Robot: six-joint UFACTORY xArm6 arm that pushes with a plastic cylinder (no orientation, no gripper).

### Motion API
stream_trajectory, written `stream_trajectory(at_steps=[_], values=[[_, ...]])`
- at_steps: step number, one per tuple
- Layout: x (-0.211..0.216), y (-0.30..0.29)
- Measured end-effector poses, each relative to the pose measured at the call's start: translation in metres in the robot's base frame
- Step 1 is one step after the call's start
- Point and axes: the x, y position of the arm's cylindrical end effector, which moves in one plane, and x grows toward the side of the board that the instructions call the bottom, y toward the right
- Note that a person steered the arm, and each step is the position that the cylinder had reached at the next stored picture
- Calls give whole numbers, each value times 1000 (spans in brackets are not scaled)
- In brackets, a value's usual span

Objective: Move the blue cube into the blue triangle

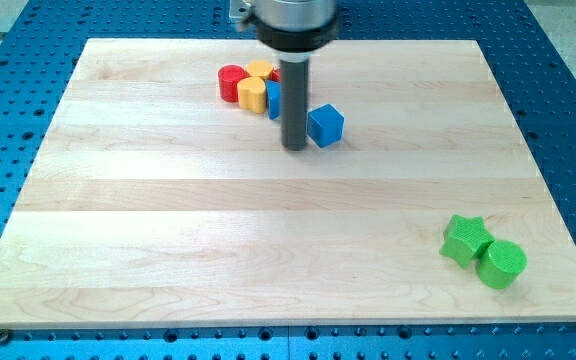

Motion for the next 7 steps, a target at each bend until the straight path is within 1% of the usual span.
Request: stream_trajectory(at_steps=[1, 2, 3, 4, 5, 6, 7], values=[[7, 82], [-32, 96], [-45, 73], [-11, -32], [51, 6], [82, -70], [67, -61]])
